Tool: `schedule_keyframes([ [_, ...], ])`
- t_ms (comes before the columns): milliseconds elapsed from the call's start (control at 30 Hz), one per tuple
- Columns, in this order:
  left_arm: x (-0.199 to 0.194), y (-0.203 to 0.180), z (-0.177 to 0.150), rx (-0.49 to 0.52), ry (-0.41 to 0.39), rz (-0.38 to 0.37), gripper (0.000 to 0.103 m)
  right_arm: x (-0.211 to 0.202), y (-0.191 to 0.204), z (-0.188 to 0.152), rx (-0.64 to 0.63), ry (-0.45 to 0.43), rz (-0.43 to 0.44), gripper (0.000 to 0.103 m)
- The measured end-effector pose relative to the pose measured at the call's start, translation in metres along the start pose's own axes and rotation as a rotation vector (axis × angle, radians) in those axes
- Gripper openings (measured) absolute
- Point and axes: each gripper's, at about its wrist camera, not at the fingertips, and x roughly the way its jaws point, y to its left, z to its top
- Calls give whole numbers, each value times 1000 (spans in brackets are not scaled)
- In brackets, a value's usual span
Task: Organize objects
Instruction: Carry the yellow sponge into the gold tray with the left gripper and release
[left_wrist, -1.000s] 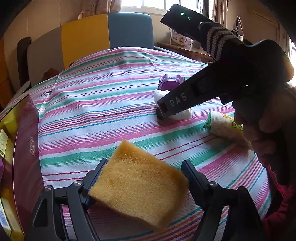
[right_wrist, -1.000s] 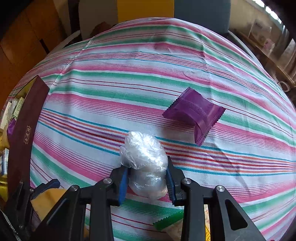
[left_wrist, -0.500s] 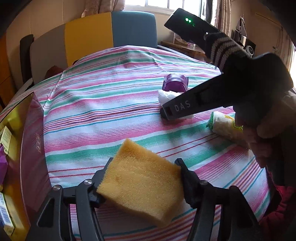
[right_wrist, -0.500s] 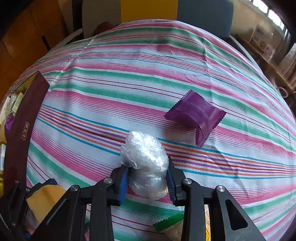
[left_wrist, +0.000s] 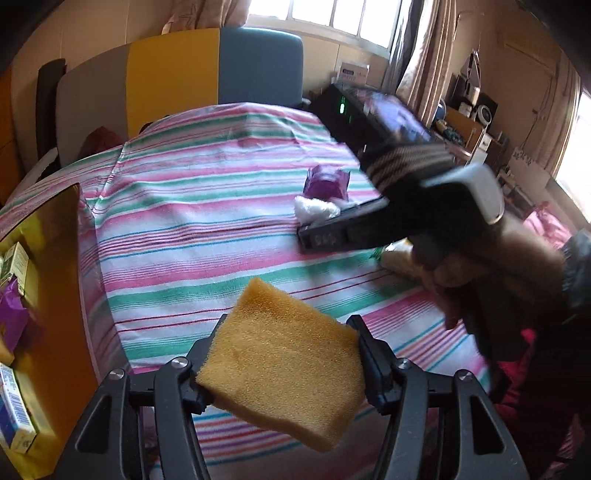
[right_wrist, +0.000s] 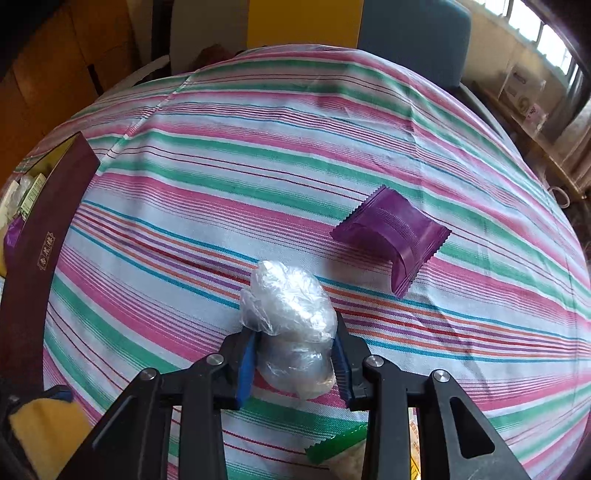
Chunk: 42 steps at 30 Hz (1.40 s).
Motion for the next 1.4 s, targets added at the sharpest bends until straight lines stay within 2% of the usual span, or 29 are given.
schedule_keyframes([
  [167, -27, 8, 5, -16, -21, -24, 62, 0, 3, -1, -19, -9, -12, 36],
  [300, -58, 36, 20, -86, -73, -42, 63, -1, 5, -2, -31, -14, -23, 36],
  [467, -78, 111, 39, -272, -110, -6, 63, -2, 7, -2, -39, -17, -37, 36],
  [633, -64, 184, 47, -392, -82, 105, 63, -3, 11, -2, -60, -19, -58, 36],
  [767, -48, 224, 52, -465, -49, 136, 63, -3, 12, -2, -66, -17, -65, 36],
  [1000, -14, 252, 64, -439, -5, 191, 64, -4, 14, -3, -79, -17, -76, 36],
  [1100, 1, 261, 68, -448, 19, 180, 68, -4, 14, -2, -83, -17, -78, 36],
  [1200, 15, 270, 71, -468, 38, 206, 71, -3, 14, -2, -83, -18, -78, 36],
  [1300, 17, 272, 74, -454, 31, 230, 74, -3, 14, -2, -80, -17, -77, 36],
  [1400, 11, 272, 74, -448, 23, 225, 78, -3, 14, -2, -79, -17, -77, 36],
])
